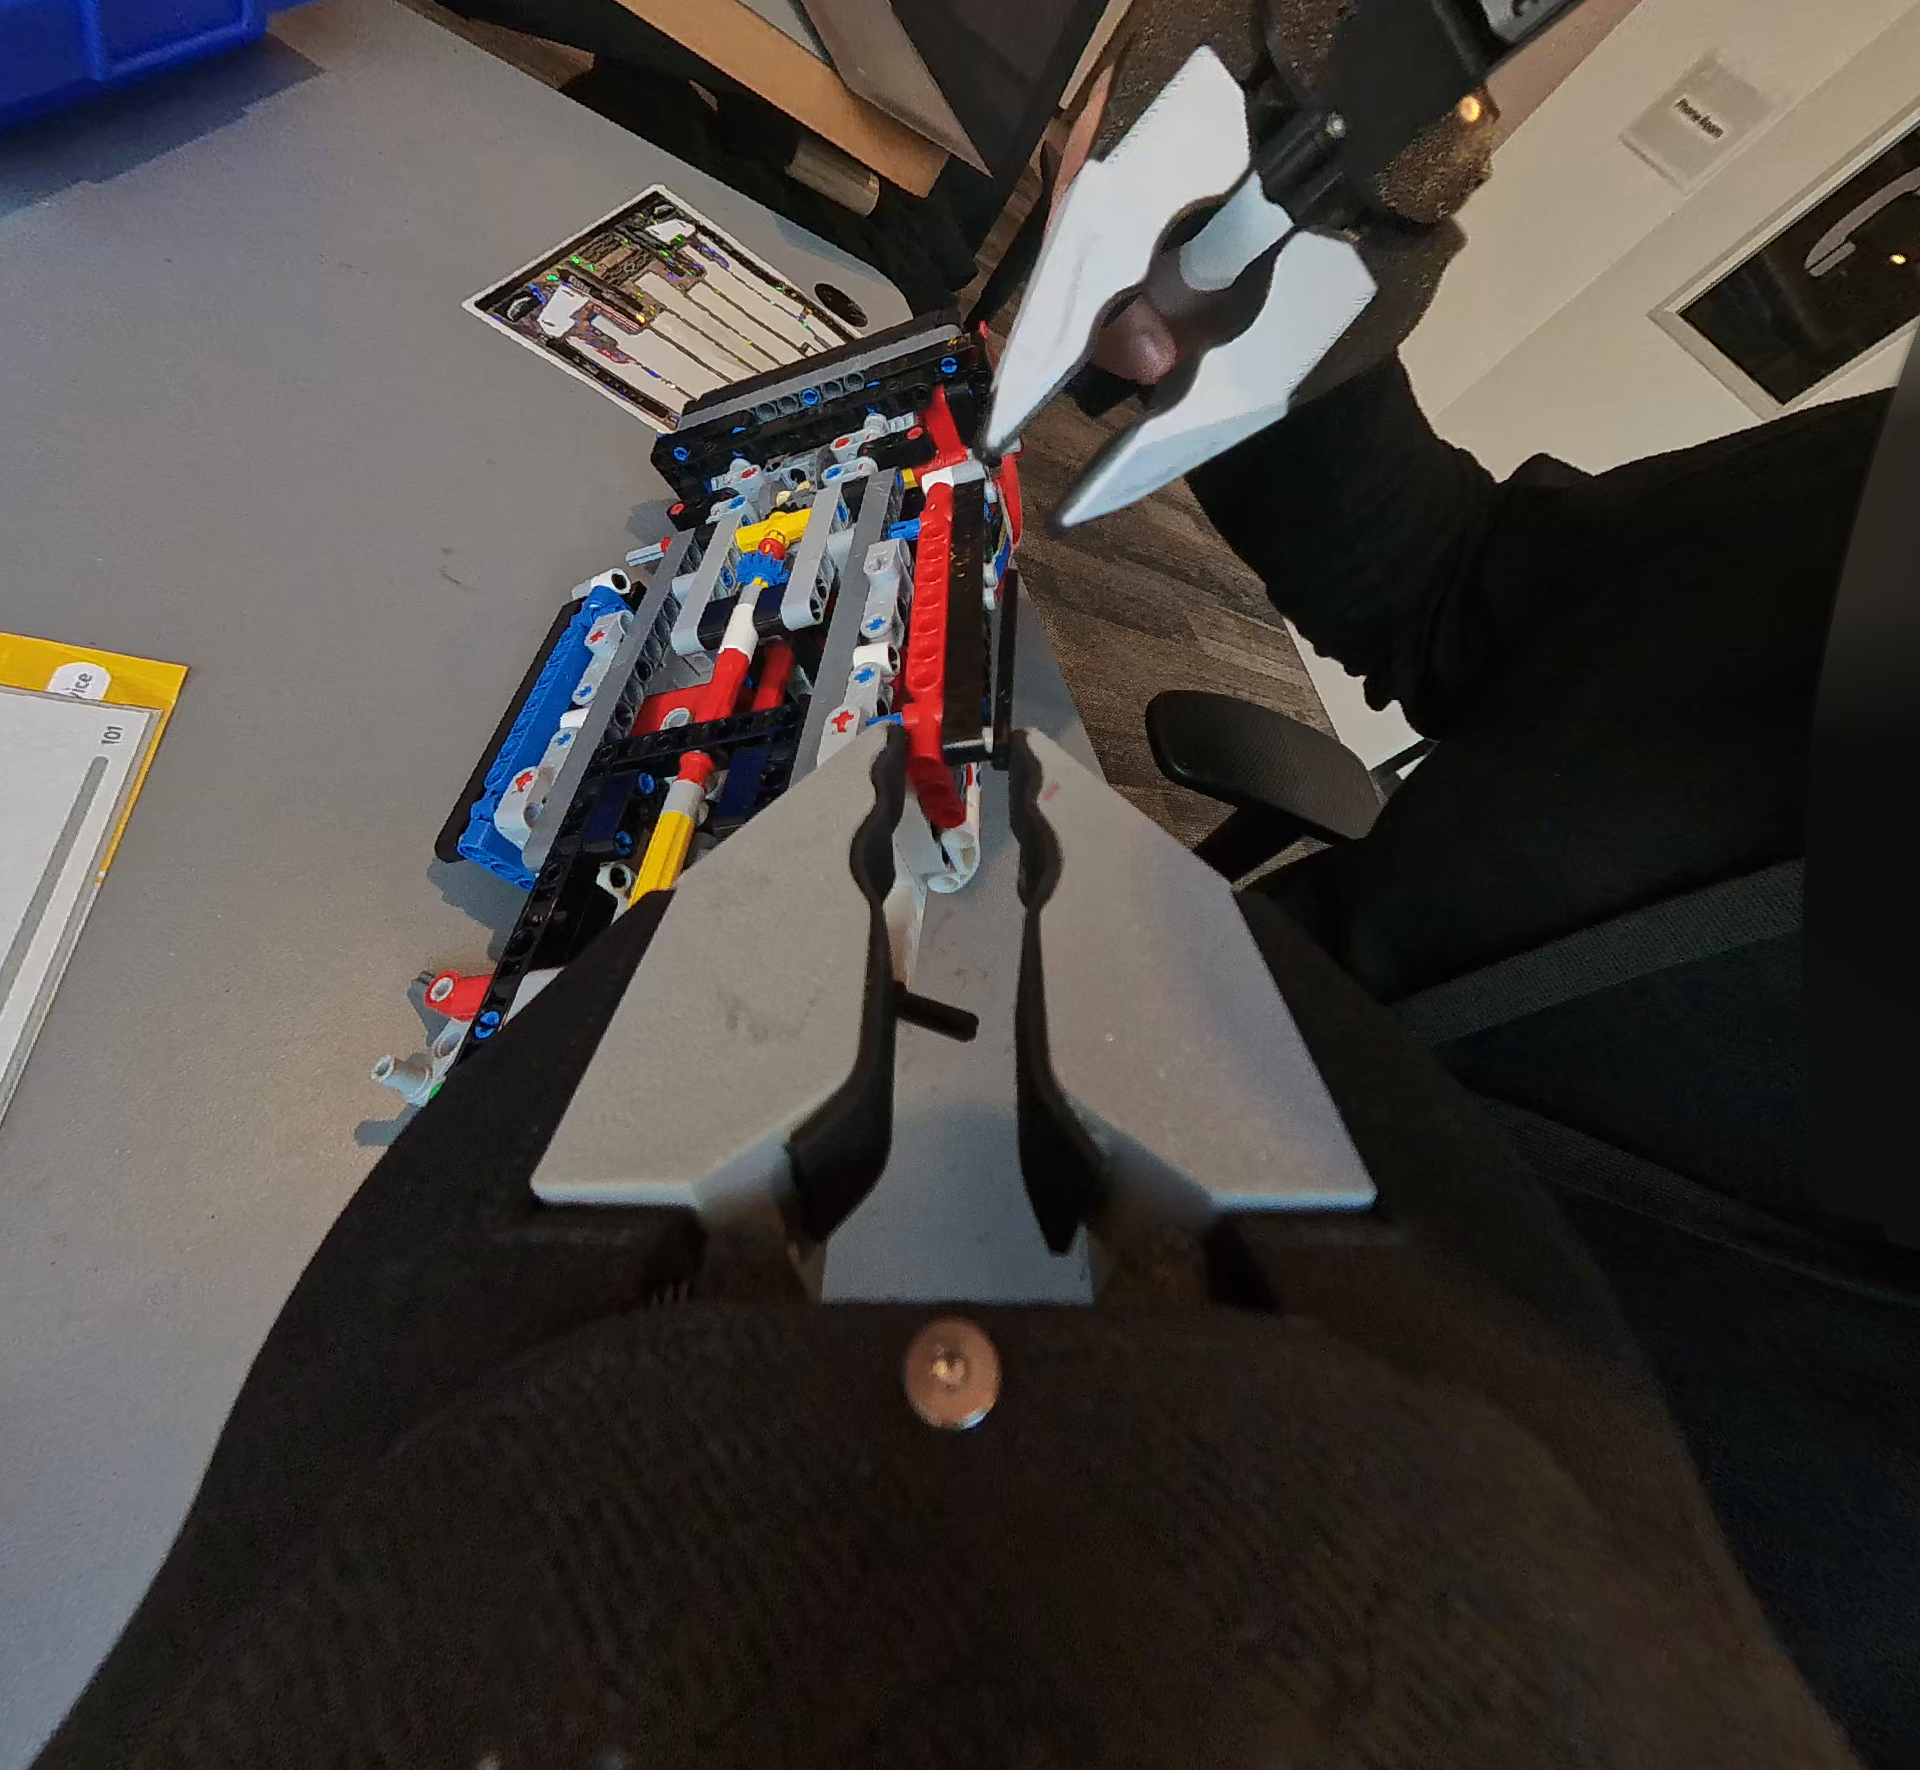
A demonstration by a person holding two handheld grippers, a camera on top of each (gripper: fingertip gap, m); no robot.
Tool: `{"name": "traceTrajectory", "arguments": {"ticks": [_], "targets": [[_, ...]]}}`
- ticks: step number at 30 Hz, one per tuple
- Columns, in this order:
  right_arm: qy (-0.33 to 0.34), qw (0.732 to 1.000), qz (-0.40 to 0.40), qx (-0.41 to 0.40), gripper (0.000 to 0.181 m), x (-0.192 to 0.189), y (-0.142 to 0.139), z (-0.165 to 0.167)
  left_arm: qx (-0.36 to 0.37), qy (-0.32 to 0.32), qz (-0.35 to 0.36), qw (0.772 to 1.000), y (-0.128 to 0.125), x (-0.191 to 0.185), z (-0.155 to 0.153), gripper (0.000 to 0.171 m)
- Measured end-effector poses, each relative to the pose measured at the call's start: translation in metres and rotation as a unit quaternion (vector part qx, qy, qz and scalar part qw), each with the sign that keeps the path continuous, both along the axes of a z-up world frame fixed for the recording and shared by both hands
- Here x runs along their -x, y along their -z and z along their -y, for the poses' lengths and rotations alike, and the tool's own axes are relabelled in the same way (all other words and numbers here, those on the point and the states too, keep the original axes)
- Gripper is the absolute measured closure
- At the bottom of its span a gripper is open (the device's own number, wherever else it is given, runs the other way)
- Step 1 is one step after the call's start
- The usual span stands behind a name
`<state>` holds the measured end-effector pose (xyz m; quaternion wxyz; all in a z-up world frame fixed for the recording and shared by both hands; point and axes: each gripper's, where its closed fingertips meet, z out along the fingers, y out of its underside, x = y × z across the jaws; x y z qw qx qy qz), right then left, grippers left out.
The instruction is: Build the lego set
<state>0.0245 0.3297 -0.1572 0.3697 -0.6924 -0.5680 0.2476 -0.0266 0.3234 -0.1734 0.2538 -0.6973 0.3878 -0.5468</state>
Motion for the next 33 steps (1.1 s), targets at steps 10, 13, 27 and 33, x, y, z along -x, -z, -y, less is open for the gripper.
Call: {"name": "traceTrajectory", "arguments": {"ticks": [10,13,27,33], "targets": [[-0.057,0.989,0.033,0.133,0.163,0.025,0.018,0.002,-0.005,-0.001,-0.001,1.0,0.0,0.0,0.001,0.155],[-0.074,0.976,0.028,0.205,0.16,0.024,0.016,0.002,-0.004,-0.001,0.0,1.0,0.0,0.0,0.001,0.155],[-0.118,0.945,0.075,0.296,0.157,0.024,0.021,0.005,-0.006,-0.002,0.0,1.0,0.0,-0.001,0.001,0.155],[-0.132,0.932,0.062,0.333,0.157,0.023,0.018,0.004,-0.006,-0.004,0.001,1.0,0.0,-0.001,0.001,0.155]]}}
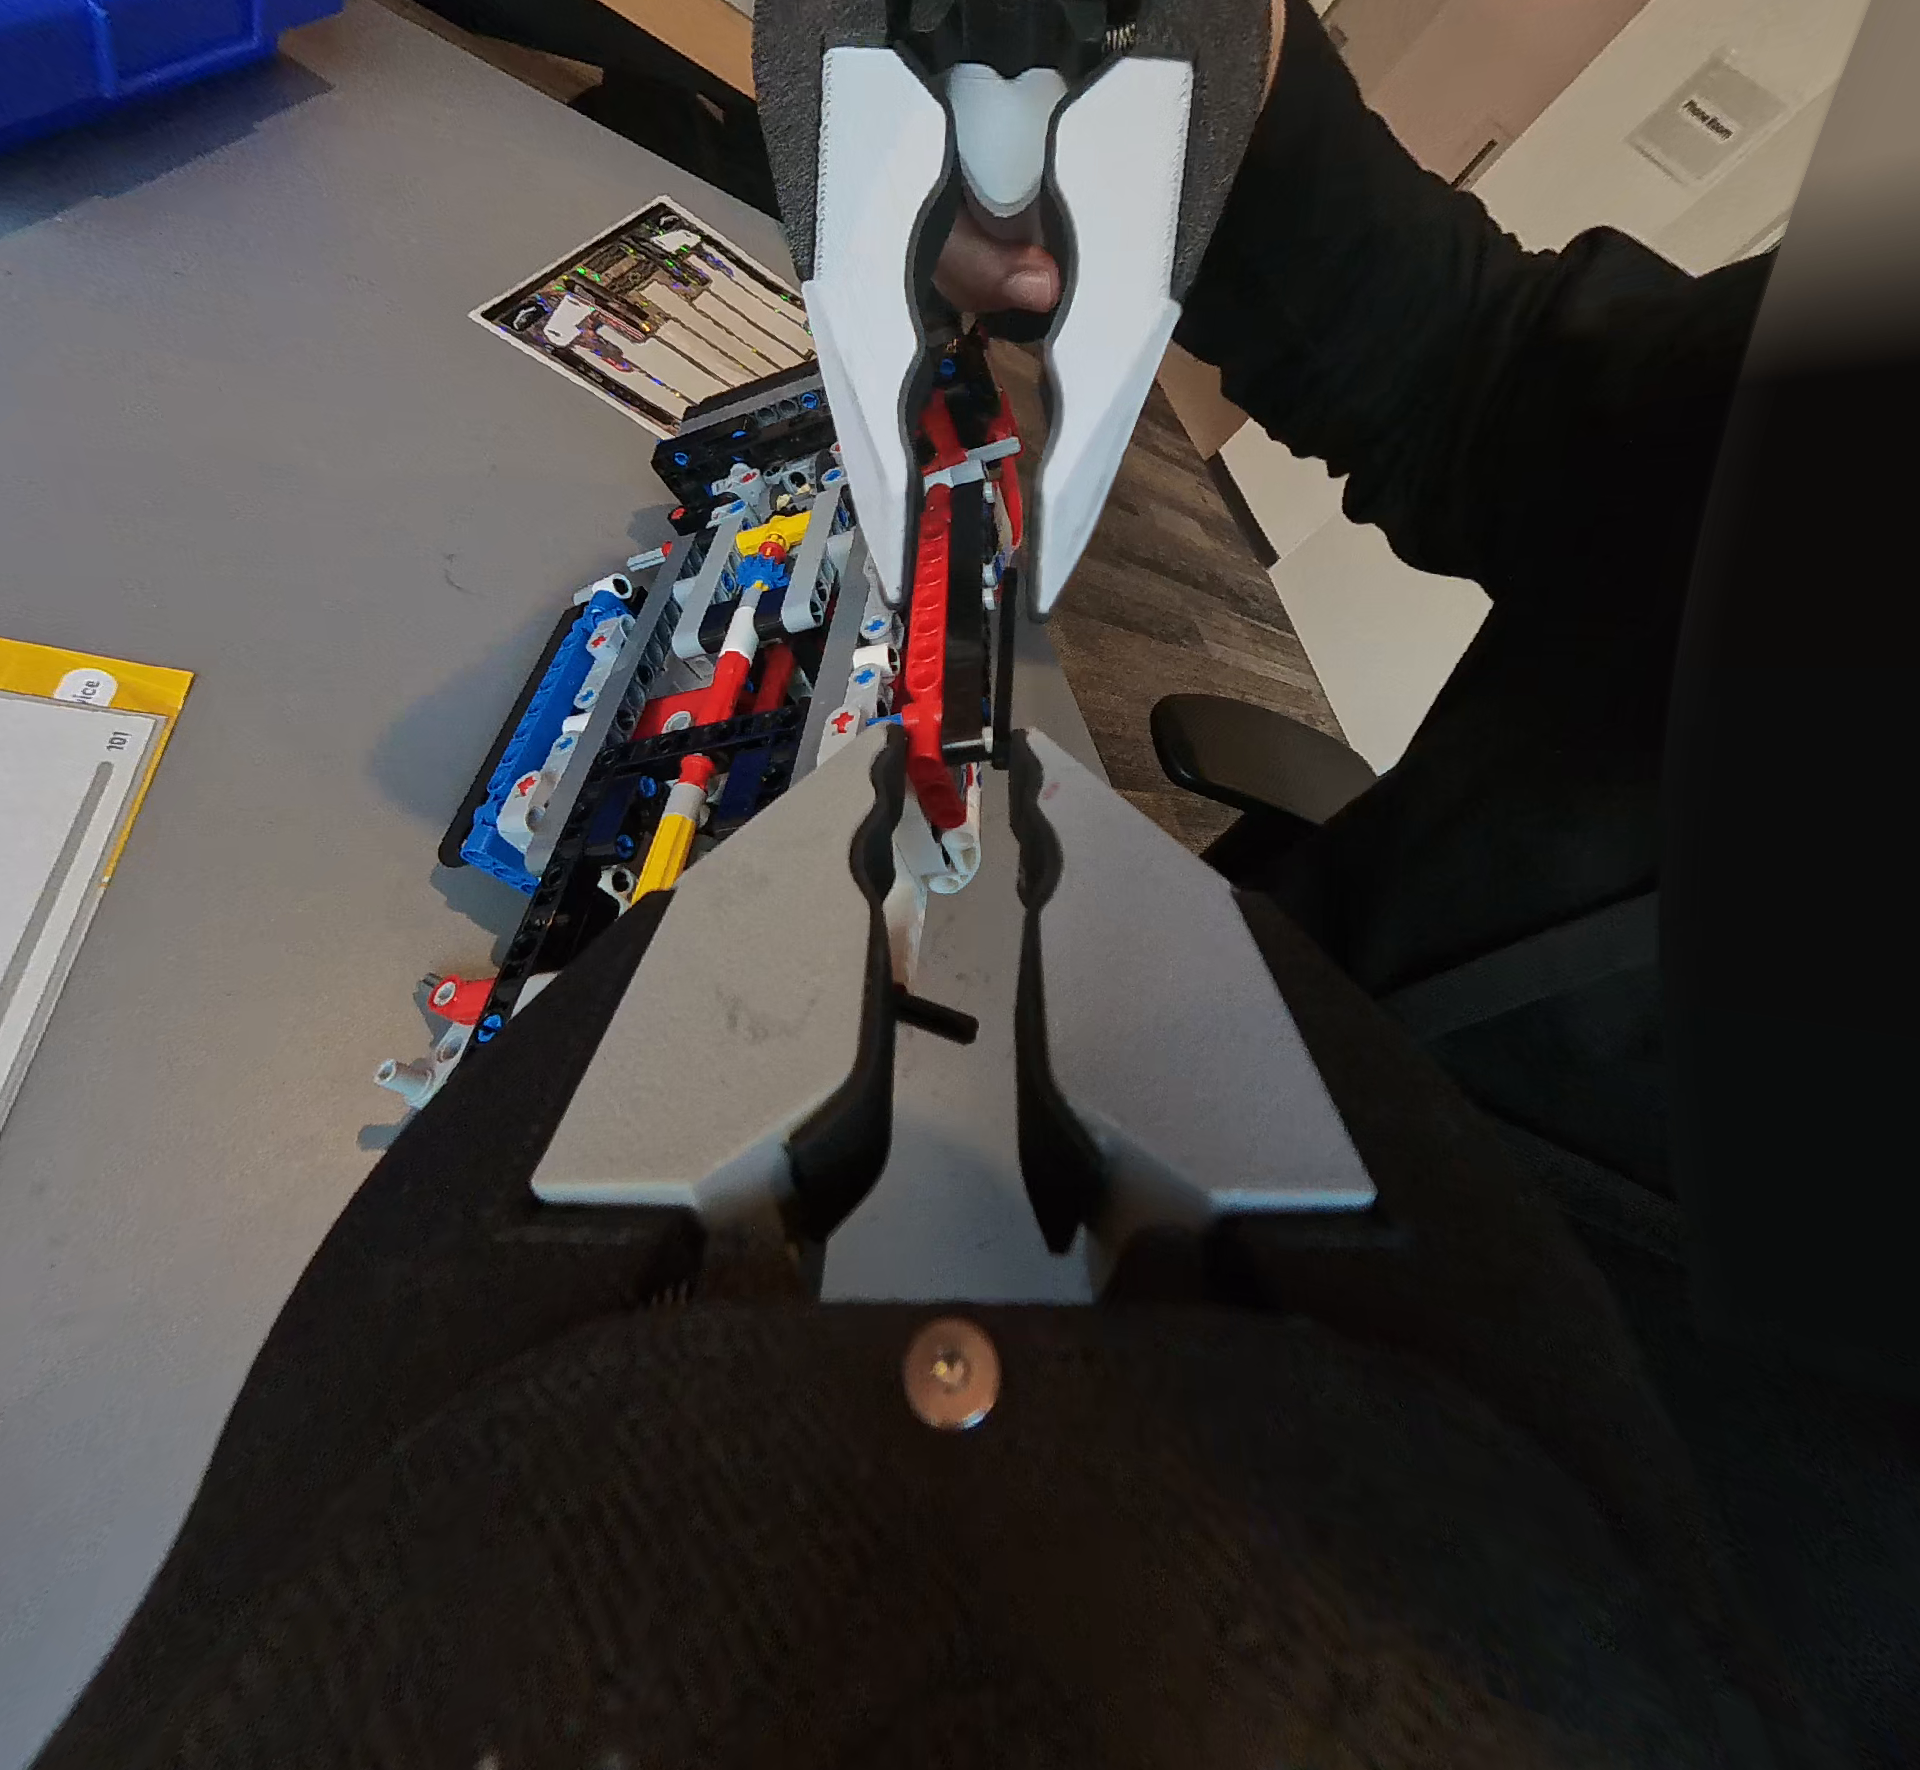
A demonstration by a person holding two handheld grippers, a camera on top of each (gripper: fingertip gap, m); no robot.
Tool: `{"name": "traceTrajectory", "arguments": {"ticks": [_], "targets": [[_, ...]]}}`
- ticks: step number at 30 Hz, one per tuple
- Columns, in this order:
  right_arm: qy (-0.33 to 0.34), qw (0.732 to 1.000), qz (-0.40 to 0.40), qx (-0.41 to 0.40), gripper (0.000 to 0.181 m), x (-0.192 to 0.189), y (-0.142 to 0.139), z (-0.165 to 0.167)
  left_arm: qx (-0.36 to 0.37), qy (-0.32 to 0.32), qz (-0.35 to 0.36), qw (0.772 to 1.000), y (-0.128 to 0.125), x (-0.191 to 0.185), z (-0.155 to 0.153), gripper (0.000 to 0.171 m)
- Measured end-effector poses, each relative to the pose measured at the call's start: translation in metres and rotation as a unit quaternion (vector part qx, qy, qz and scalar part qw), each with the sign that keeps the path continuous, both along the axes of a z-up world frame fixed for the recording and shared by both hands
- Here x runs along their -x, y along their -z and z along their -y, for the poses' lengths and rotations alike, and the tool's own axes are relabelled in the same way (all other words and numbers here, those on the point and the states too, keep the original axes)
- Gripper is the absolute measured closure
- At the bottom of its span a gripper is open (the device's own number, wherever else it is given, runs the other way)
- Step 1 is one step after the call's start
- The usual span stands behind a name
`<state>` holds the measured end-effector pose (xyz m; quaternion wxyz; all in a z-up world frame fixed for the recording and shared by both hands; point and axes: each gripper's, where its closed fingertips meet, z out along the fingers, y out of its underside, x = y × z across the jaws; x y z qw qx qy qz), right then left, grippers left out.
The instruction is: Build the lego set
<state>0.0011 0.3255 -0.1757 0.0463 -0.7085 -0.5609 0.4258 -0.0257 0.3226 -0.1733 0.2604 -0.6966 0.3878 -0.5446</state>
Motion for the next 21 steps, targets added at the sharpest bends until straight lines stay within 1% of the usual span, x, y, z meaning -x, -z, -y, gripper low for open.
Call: {"name": "traceTrajectory", "arguments": {"ticks": [9,14,17,21], "targets": [[-0.008,1.0,0.001,0.02,0.161,0.001,0.0021,-0.0015,0.001,-0.002,0.001,1.0,0.0001,-0.0002,-0.0004,0.155],[-0.026,0.999,0.0,0.035,0.162,0.0008,0.0027,0.0,0.003,0.0,0.0,1.0,0.0007,-0.0008,0.0009,0.155],[-0.031,0.999,0.003,0.03,0.163,0.0013,0.0033,-0.0012,0.014,-0.005,0.007,1.0,0.0009,-0.0002,-0.0012,0.155],[-0.039,0.999,0.013,0.032,0.163,0.0013,0.0042,-0.0004,0.009,-0.002,0.002,1.0,0.0017,0.0001,-0.0007,0.155]]}}
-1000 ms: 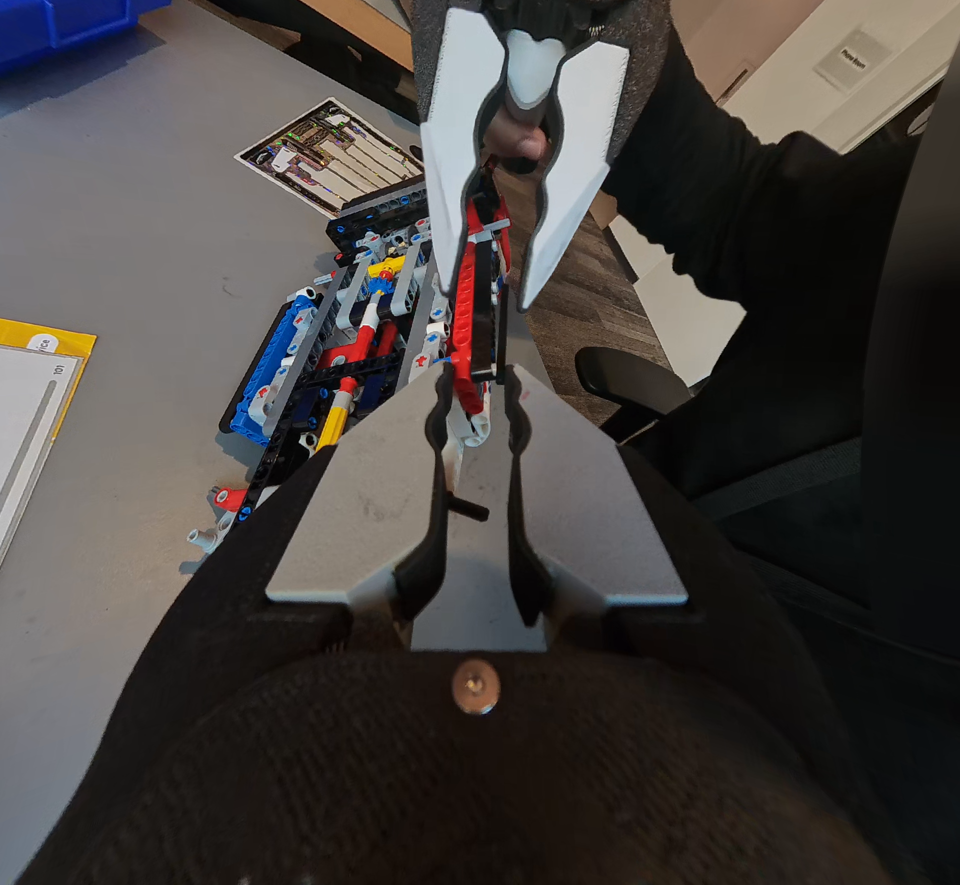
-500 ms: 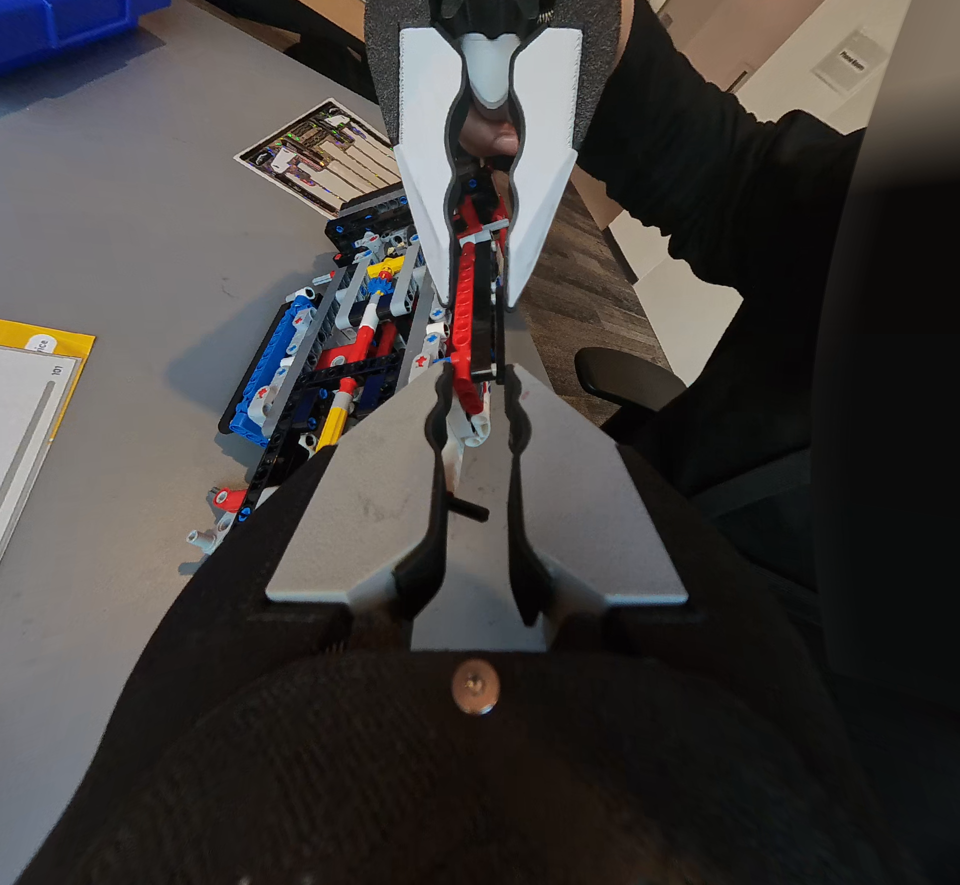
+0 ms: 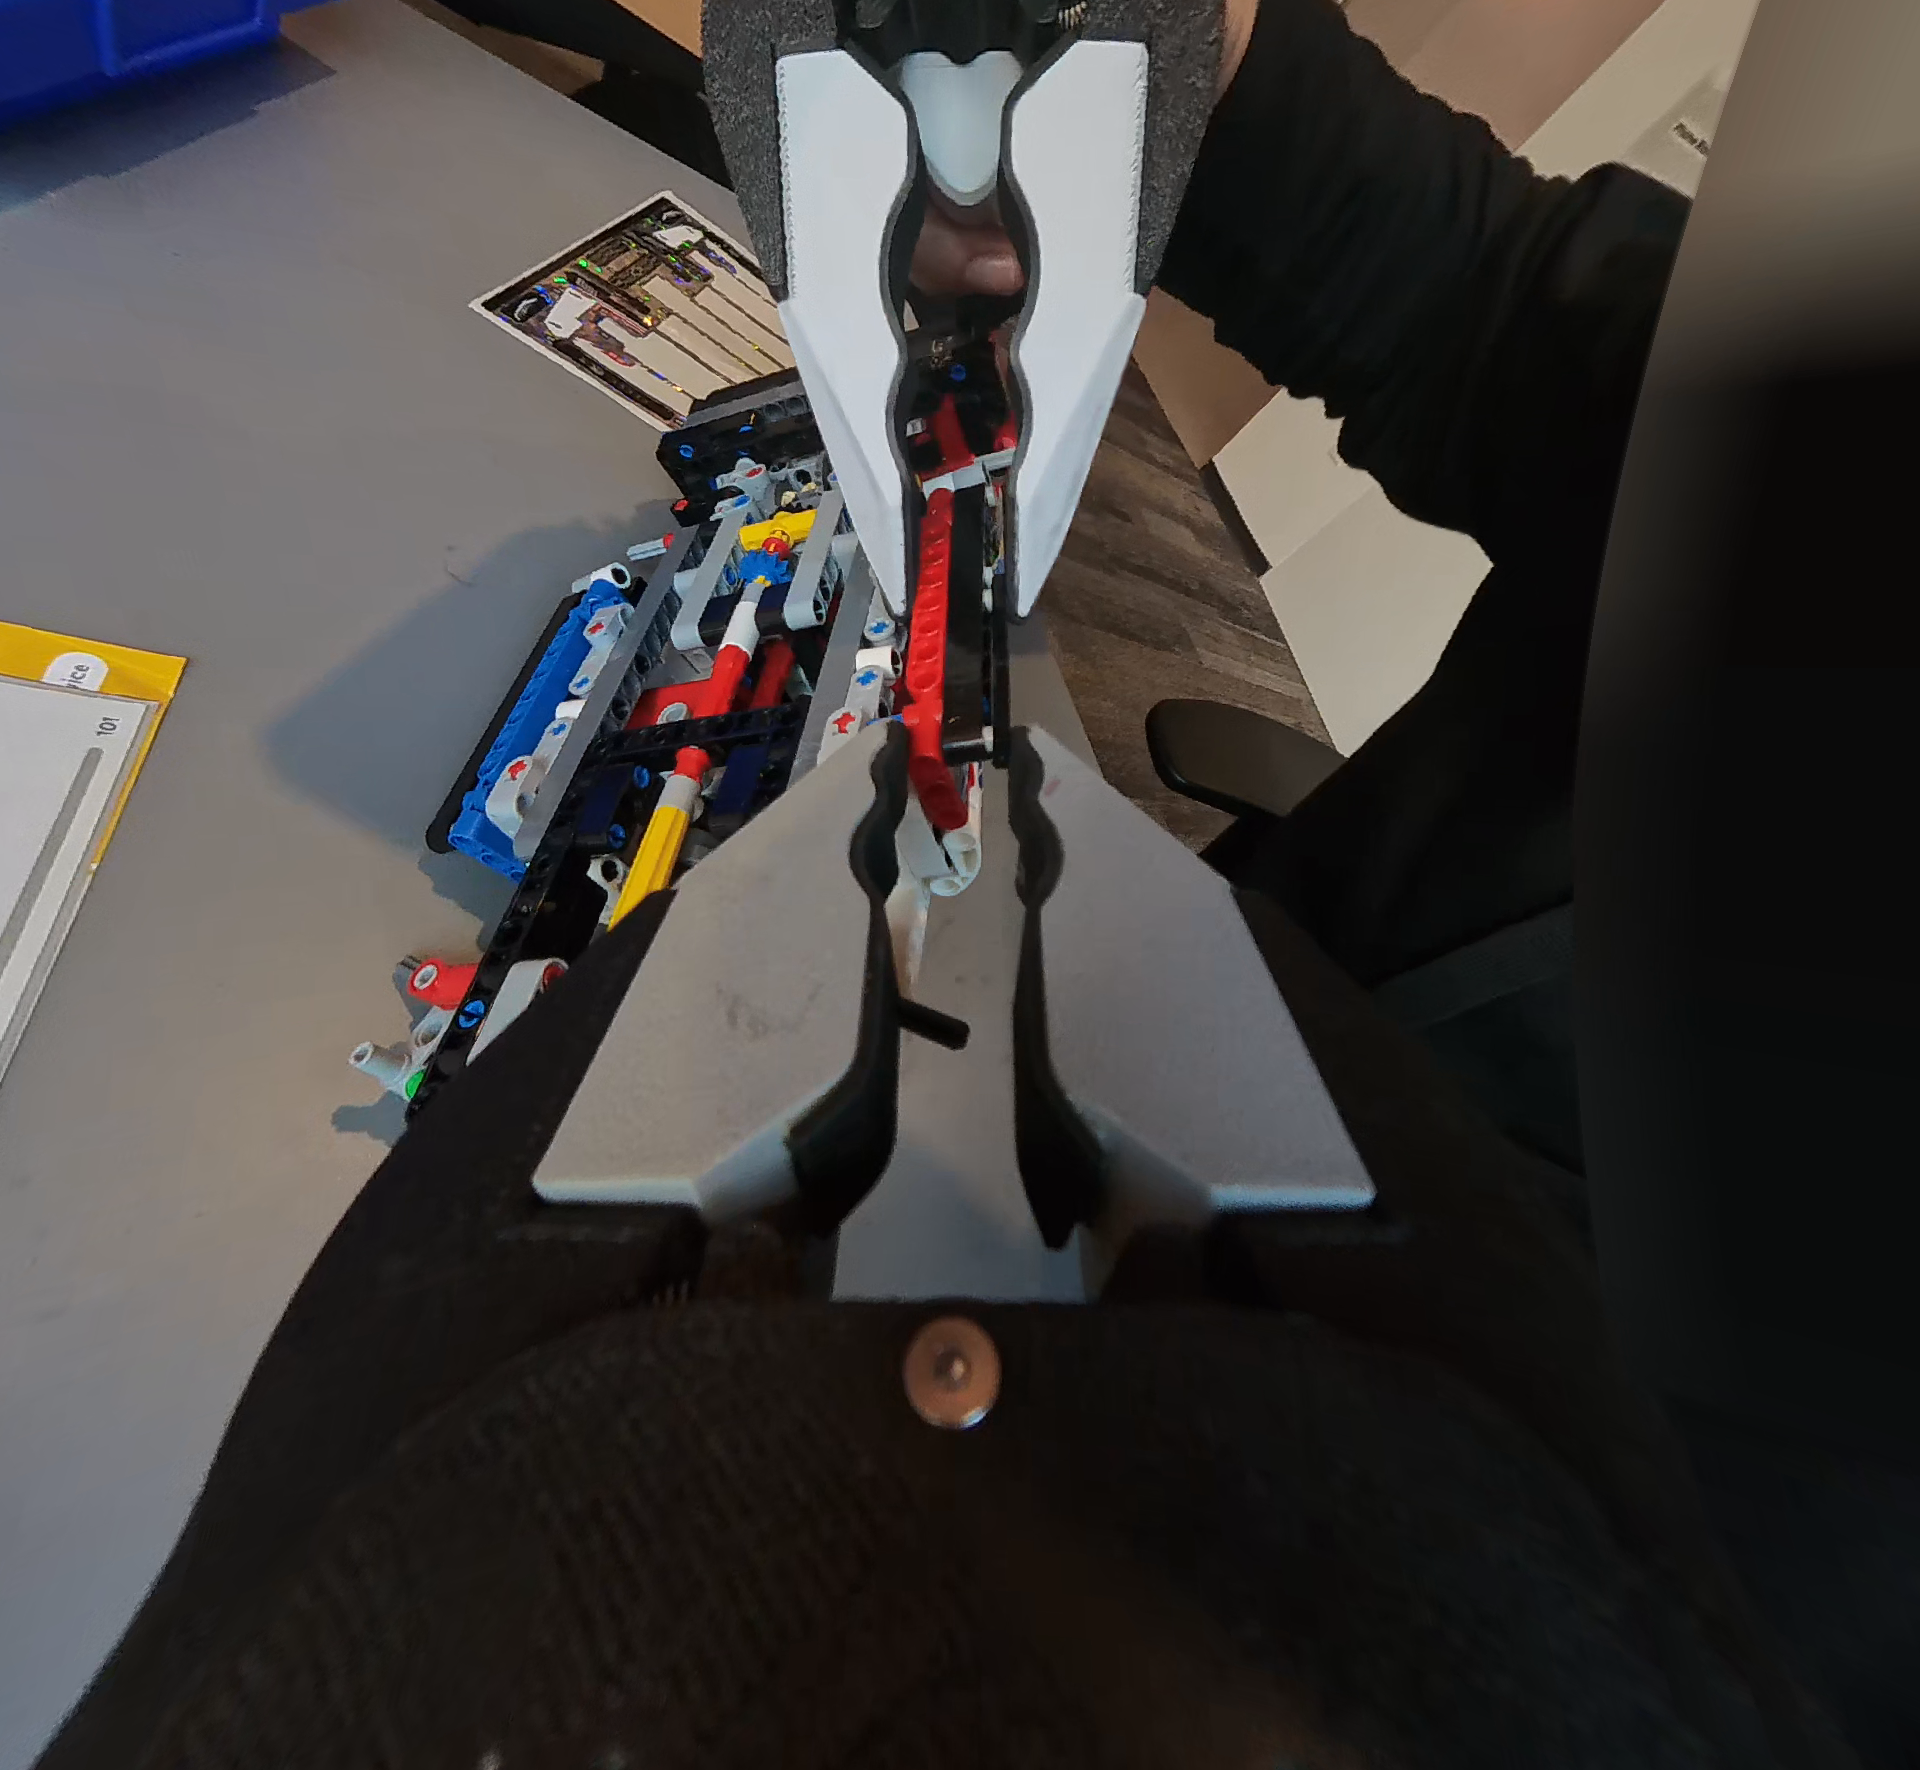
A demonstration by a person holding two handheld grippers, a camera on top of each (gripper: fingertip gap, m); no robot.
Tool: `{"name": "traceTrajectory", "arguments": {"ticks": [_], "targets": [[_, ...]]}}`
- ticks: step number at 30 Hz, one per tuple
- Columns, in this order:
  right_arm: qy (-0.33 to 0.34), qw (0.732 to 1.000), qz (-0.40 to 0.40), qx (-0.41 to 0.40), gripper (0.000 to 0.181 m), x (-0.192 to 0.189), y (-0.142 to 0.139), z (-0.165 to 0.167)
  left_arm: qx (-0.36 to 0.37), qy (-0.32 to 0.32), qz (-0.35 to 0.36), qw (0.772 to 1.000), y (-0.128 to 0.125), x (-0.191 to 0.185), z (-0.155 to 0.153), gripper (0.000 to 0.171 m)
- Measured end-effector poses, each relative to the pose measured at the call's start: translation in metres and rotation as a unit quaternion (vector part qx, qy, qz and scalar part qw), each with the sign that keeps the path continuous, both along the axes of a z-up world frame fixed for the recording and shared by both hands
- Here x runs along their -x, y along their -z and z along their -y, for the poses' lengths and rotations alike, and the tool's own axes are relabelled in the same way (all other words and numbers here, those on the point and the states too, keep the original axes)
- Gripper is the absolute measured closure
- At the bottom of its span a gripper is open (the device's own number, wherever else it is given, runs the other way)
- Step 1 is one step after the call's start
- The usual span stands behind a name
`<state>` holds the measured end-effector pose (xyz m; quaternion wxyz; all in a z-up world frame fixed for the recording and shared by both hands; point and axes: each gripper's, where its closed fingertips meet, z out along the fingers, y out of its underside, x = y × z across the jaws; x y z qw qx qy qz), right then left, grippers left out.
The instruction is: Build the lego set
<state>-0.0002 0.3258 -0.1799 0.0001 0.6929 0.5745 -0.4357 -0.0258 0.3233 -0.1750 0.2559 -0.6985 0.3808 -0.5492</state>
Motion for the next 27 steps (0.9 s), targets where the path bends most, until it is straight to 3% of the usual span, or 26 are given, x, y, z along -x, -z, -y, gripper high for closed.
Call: {"name": "traceTrajectory", "arguments": {"ticks": [13,27], "targets": [[0.007,0.998,0.005,0.055,0.164,-0.0008,0.0001,0.0035,0.015,0.003,0.012,1.0,-0.0002,-0.0016,0.0024,0.156],[0.022,0.999,-0.003,-0.043,0.161,0.005,-0.0024,-0.0037,0.003,0.009,-0.001,1.0,-0.0009,0.006,-0.003,0.155]]}}
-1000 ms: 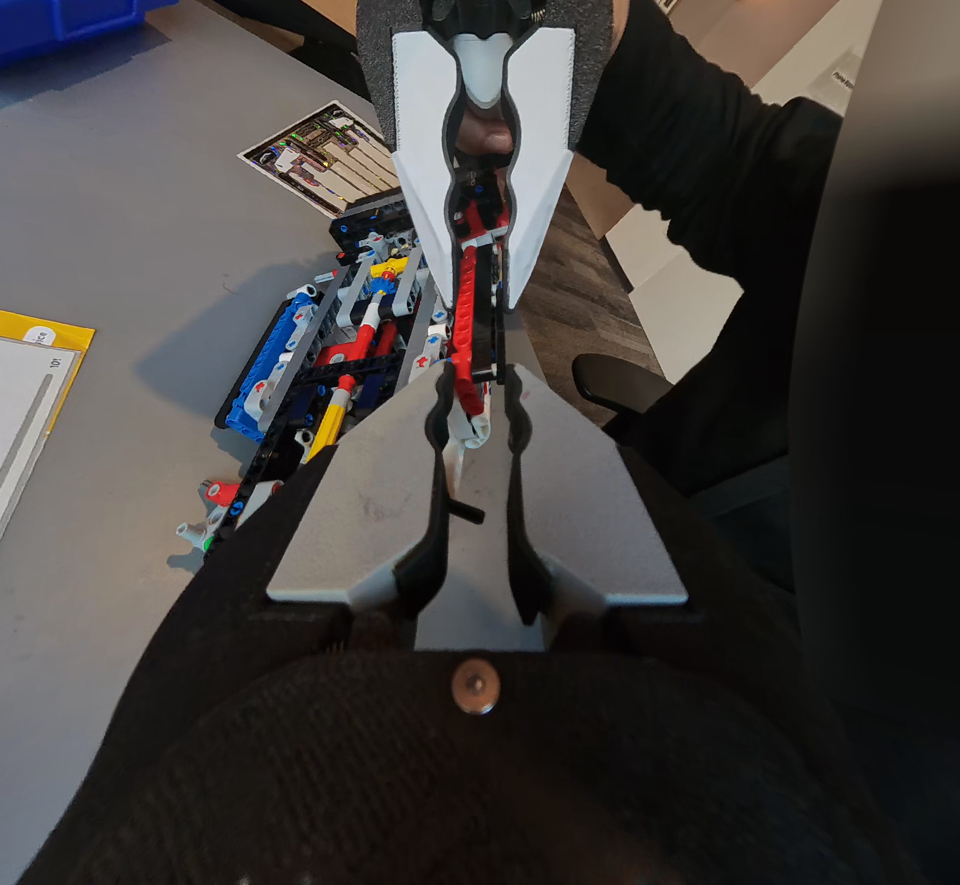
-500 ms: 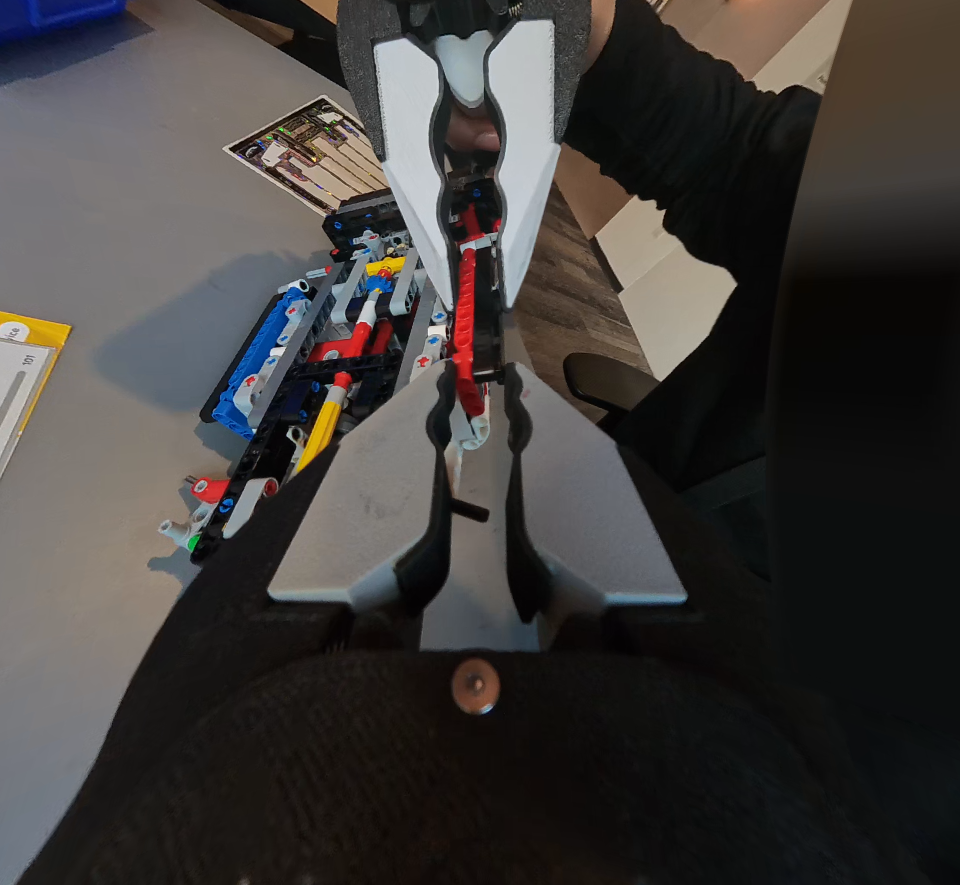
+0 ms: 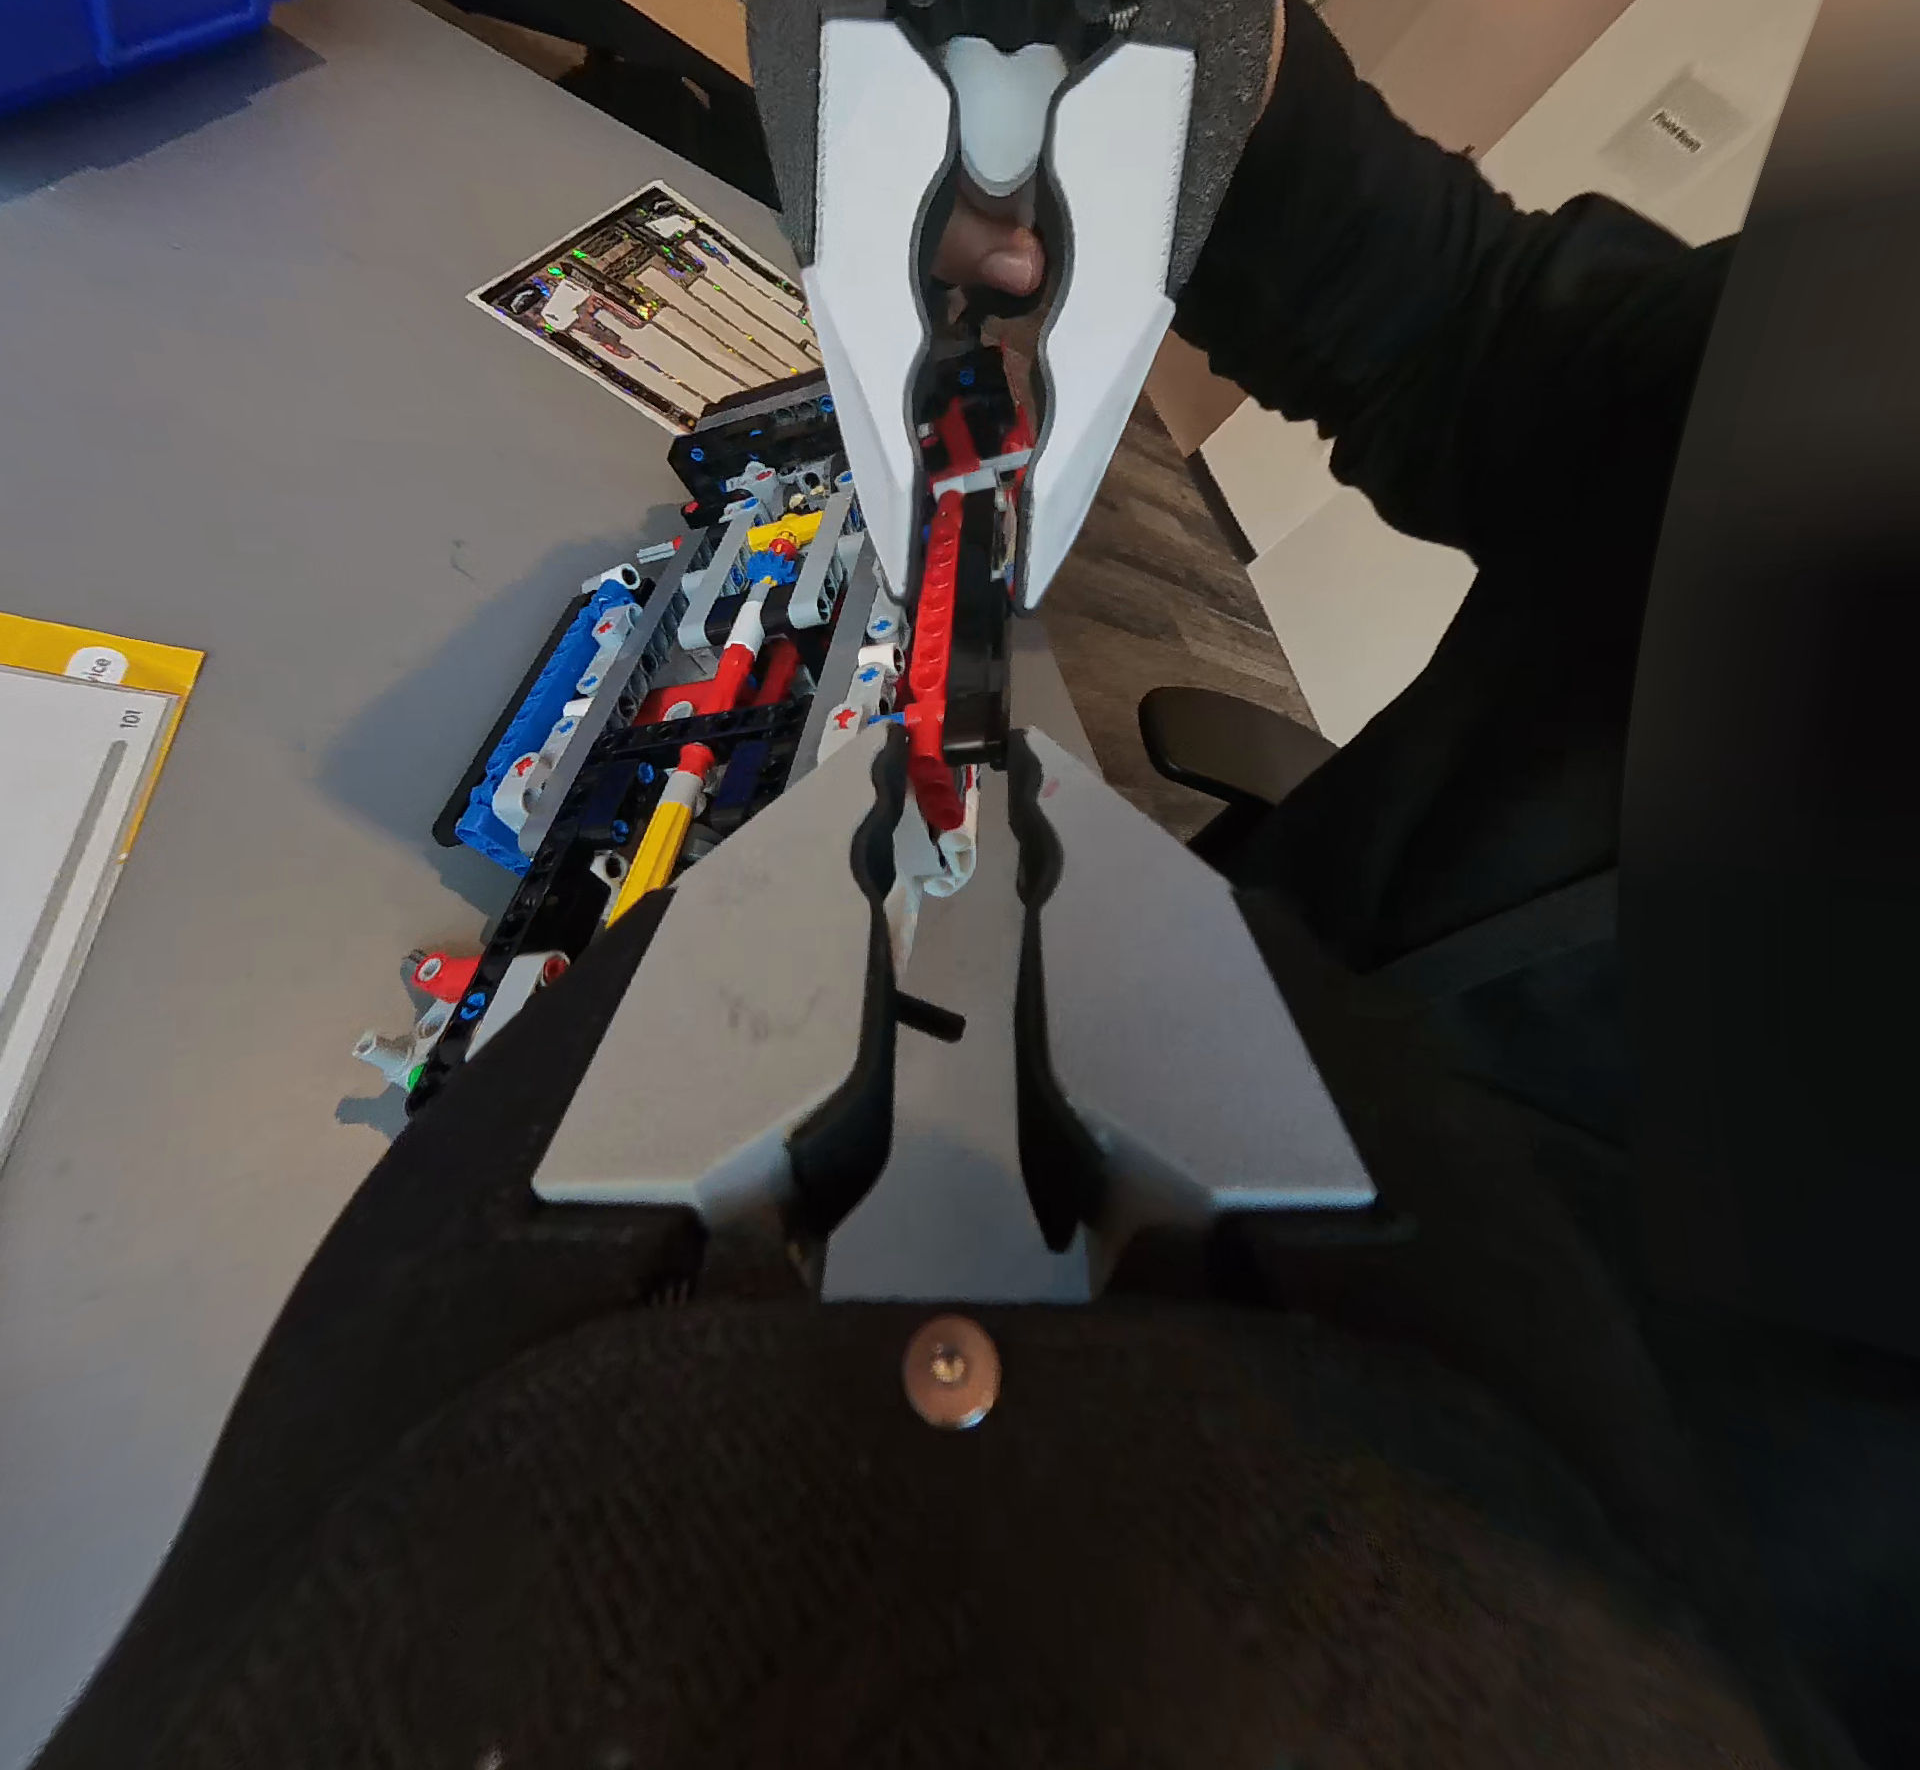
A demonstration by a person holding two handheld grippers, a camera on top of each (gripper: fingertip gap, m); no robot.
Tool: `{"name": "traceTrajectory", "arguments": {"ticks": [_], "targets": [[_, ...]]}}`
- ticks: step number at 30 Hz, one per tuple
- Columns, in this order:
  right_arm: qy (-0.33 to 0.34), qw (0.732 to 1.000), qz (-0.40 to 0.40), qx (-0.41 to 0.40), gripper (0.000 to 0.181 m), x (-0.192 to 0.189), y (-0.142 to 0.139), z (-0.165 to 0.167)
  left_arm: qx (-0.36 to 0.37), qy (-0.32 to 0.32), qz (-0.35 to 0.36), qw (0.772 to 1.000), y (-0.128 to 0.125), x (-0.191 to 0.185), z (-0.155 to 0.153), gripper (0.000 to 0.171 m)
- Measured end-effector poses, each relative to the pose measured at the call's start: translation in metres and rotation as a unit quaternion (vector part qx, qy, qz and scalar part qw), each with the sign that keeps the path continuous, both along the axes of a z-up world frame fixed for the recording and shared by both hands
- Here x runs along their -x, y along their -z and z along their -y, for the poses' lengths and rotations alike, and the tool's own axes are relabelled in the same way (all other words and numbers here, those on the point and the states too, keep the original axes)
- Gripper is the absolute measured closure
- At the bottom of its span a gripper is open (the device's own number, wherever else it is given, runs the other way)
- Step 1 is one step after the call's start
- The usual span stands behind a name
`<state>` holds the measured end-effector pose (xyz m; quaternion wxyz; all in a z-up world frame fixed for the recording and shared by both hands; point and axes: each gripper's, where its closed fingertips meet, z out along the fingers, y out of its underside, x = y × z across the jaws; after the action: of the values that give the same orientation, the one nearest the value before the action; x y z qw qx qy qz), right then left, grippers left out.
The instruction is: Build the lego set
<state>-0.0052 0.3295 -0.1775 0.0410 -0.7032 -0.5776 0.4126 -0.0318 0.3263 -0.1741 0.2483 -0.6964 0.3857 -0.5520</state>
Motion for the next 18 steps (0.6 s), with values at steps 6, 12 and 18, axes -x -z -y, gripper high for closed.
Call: {"name": "traceTrajectory", "arguments": {"ticks": [6,12,18], "targets": [[0.059,0.996,-0.023,-0.064,0.151,-0.01,-0.022,-0.012,-0.007,-0.001,-0.012,1.0,0.001,0.001,0.0,0.15],[0.176,0.962,-0.06,-0.199,0.152,-0.053,-0.048,-0.032,-0.042,-0.031,-0.031,0.998,-0.012,0.02,-0.013,0.132],[0.263,0.908,-0.105,-0.309,0.15,-0.092,-0.07,-0.033,-0.113,-0.128,-0.085,0.982,-0.043,0.078,-0.024,0.122]]}}
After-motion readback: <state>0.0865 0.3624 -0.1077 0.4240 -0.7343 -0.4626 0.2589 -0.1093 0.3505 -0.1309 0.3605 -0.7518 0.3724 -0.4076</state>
